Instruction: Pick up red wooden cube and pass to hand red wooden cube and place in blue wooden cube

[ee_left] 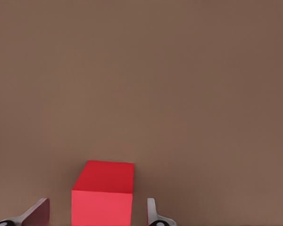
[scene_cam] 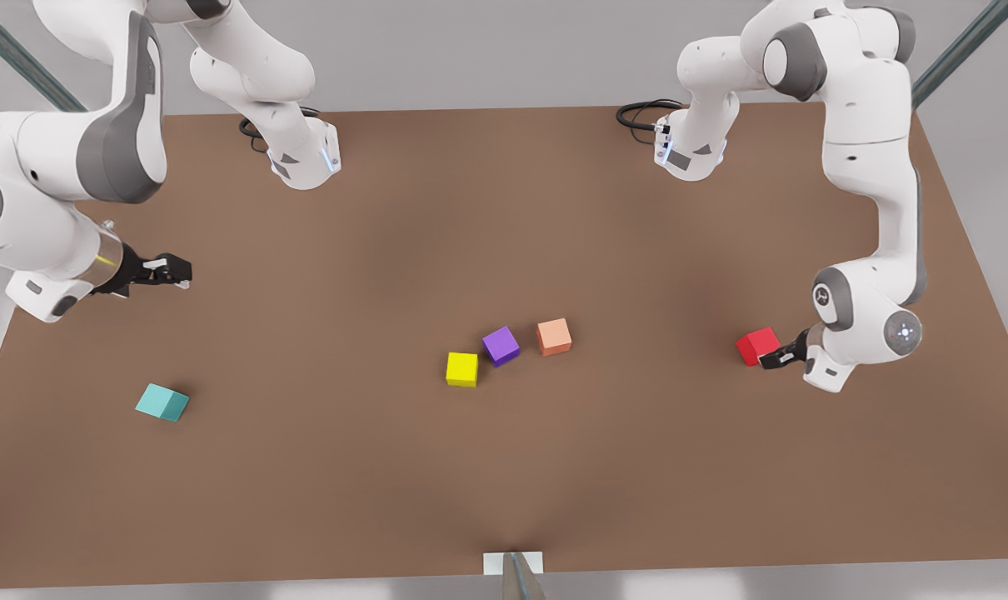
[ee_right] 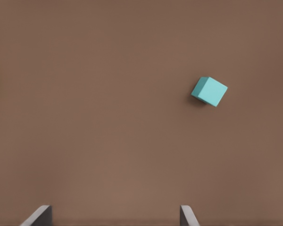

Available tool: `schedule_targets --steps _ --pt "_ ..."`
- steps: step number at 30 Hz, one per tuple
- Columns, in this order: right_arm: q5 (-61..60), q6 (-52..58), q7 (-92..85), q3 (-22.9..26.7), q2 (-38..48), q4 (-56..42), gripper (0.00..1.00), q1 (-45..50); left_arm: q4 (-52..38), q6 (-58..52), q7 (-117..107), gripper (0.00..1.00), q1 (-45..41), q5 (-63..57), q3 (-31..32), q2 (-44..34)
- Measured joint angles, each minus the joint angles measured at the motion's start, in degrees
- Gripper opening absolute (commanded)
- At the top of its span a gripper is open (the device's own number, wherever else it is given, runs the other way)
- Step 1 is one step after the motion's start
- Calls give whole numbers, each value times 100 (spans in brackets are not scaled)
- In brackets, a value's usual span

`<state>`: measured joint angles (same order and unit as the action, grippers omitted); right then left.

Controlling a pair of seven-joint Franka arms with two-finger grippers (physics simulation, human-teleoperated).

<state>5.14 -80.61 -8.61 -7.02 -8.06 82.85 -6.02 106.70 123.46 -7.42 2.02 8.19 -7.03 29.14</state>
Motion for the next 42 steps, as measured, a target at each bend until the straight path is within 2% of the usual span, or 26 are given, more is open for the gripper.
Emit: schedule_targets --steps 7,19,20,21,22,24,25,27,29,32,33,36,38,39,42 --pt "36 1 -12 0 0 40 100 4 342 224 161 100 -36 -79 0 39" --pt "44 -8 -23 0 0 85 100 4 372 327 327 100 -61 -55 22 409" --pt "44 -9 -24 0 0 89 100 4 372 336 336 98 -62 -51 24 427" --pt "42 -9 -25 0 0 91 100 4 371 353 344 90 -61 -38 28 442" --pt "40 -9 -25 -2 0 92 100 2 368 368 343 75 -62 -40 37 449" --pt "38 -10 -26 -1 0 93 100 5 348 391 329 68 -63 -42 58 441" --pt "37 -10 -27 0 0 96 100 5 335 400 315 60 -67 -42 91 433" --pt "34 -10 -28 -5 0 100 100 2 287 409 255 57 -64 -58 232 414" --pt "30 -8 -29 -7 0 100 100 4 41 325 142 57 116 -64 829 415" --pt "-86 40 -40 -22 -109 95 100 8 -1833 -903 -132 57 157 331 1660 417" --pt "-392 172 -63 -24 -278 93 100 14 -2192 -1340 -226 57 155 594 2151 446" --pt "-2054 526 -154 -19 -1164 41 100 -5 -2843 -2072 -531 57 -155 1524 3687 1039" --pt "-3526 660 -299 -21 -1988 11 100 -57 -2972 -1906 -712 57 -429 2068 4379 1483" --pt "-4197 704 -413 -29 -2325 -10 100 -56 -2997 -1711 -772 51 -522 2292 4627 1689" --pt "-5613 808 -977 -81 -3213 -499 100 17 -3181 -1215 -792 52 -603 2934 4885 2123"
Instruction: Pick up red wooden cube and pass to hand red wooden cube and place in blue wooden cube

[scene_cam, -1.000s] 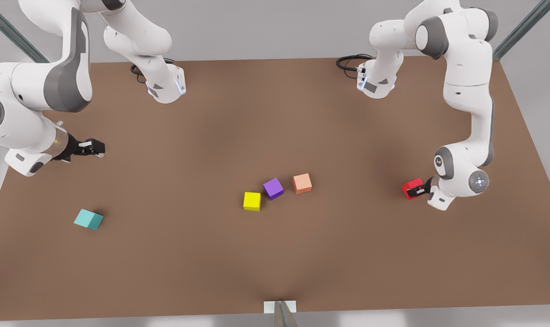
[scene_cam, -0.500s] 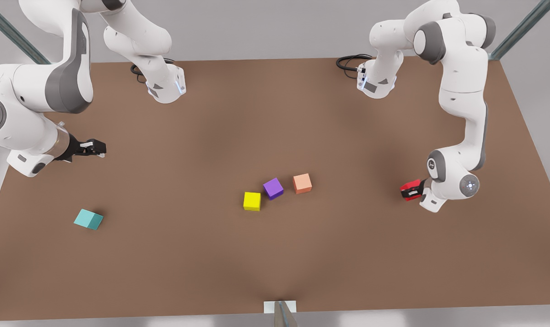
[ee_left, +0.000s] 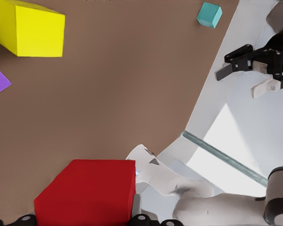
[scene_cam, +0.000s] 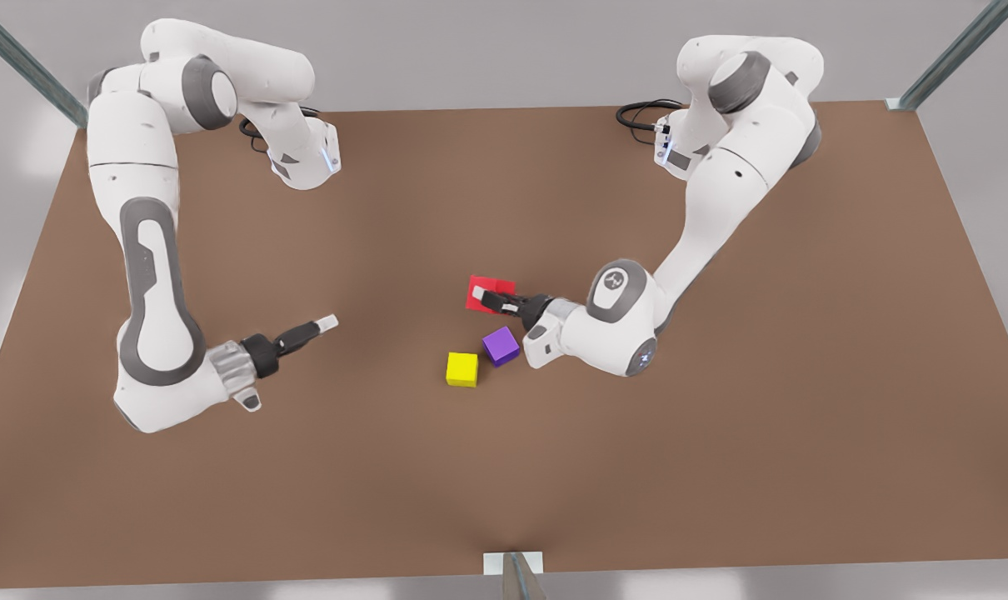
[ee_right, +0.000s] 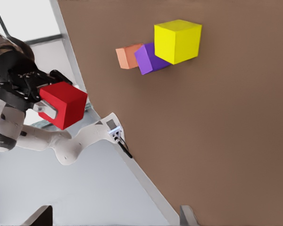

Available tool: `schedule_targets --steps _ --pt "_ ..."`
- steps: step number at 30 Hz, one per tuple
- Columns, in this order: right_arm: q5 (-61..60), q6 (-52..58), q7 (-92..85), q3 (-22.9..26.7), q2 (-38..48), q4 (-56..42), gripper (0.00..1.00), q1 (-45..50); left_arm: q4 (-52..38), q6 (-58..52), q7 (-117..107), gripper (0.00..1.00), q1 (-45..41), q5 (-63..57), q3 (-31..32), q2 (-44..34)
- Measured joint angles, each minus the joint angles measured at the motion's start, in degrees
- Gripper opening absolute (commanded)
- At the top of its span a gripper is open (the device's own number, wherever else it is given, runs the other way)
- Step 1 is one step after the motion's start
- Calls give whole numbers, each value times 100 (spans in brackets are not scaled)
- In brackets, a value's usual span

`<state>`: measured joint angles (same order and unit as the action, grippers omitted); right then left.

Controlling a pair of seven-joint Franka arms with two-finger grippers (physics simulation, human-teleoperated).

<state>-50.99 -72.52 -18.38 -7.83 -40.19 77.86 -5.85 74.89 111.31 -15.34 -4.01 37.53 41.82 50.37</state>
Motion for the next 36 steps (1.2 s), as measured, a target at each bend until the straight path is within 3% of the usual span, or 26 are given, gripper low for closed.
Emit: schedule_targets --steps 6,20,36 --pt "-926 -85 -1948 -69 -668 -596 100 39 -34 657 566 52 306 474 27 84" --pt "-2781 -1763 -6581 -43 -704 -169 100 796 -117 2314 2900 52 616 1487 322 739" --pt "-3821 -2633 -9155 -32 -1137 -292 100 1470 -130 2616 4618 52 622 2246 323 857"
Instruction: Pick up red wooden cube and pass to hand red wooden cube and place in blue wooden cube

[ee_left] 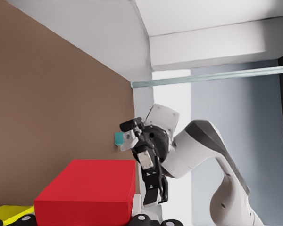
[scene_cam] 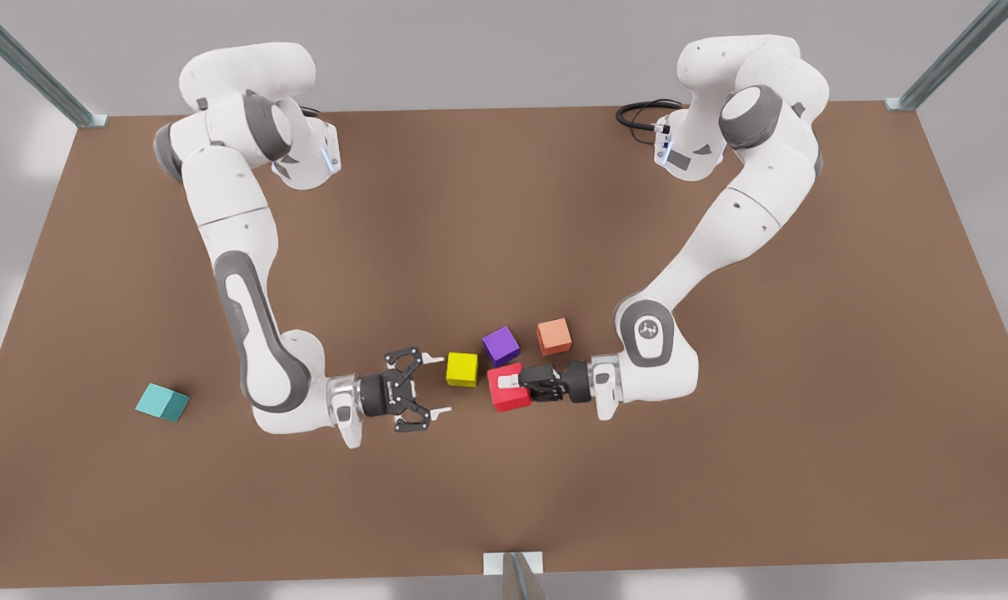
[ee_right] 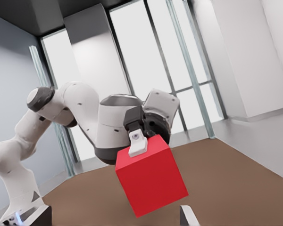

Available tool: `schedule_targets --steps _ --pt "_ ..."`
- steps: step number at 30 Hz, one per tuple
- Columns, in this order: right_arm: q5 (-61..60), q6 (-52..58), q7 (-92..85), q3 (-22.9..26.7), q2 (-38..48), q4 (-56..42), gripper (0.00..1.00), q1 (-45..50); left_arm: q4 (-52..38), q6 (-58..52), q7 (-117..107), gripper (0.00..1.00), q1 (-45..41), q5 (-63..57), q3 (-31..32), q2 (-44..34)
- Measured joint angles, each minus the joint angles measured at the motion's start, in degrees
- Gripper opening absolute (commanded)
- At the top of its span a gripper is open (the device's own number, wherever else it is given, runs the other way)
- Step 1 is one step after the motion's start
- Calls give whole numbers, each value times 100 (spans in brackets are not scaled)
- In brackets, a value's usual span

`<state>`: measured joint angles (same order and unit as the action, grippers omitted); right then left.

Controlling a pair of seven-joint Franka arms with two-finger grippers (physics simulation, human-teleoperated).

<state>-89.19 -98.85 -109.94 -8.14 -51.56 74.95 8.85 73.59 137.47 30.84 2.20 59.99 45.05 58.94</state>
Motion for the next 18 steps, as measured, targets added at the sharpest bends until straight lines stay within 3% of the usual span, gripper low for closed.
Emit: schedule_targets --steps 18 --pt "-618 -786 -606 -41 -212 -227 100 482 0 15 687 51 -17 489 9 38"
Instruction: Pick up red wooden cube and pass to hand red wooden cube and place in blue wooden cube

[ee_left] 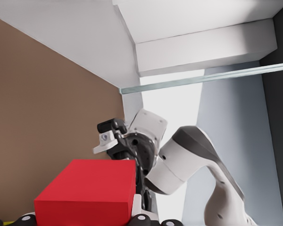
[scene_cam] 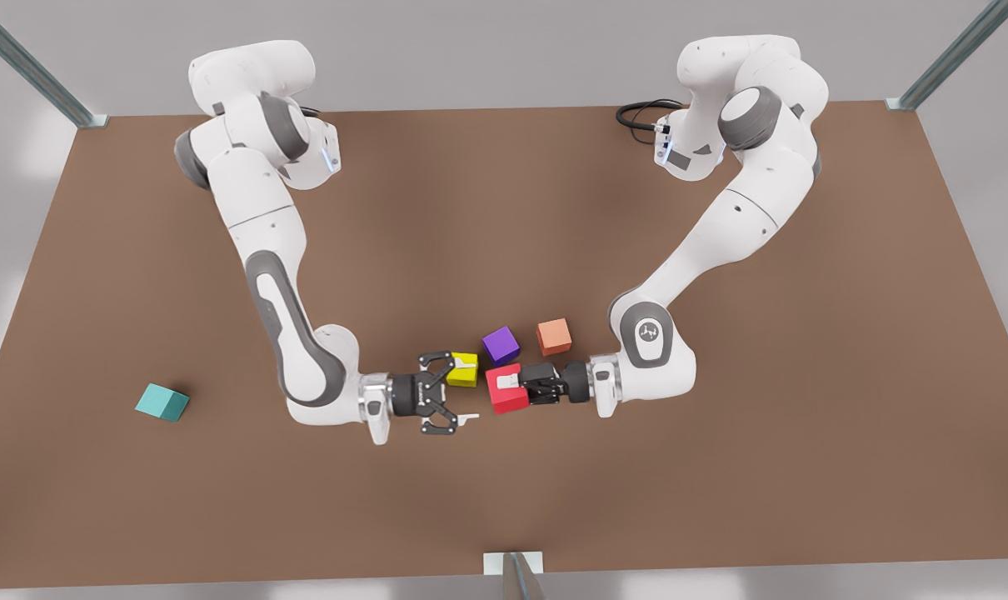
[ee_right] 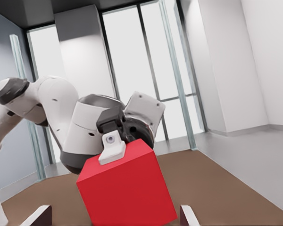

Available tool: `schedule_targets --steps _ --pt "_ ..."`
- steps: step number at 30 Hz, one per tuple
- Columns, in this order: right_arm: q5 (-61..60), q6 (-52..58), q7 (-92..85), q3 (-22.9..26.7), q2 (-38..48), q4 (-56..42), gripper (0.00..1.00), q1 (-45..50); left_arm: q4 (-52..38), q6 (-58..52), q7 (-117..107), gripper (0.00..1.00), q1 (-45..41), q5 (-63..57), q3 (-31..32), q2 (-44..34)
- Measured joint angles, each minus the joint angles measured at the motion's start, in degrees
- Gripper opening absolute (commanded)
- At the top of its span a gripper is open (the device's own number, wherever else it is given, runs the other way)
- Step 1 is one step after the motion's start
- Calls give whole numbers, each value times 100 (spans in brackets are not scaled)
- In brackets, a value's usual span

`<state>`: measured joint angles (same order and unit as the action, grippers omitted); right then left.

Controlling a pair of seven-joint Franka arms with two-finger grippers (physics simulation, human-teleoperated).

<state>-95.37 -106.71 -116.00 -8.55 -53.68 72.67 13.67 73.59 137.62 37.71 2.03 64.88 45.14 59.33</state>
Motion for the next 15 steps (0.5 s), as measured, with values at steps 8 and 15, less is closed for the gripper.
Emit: schedule_targets --steps 8,15 --pt "-47 -136 -54 -12 -78 -96 100 108 0 2 -19 51 0 26 0 -8" --pt "-69 -264 -36 -13 -168 -274 100 171 0 2 -30 51 -3 35 0 -3"
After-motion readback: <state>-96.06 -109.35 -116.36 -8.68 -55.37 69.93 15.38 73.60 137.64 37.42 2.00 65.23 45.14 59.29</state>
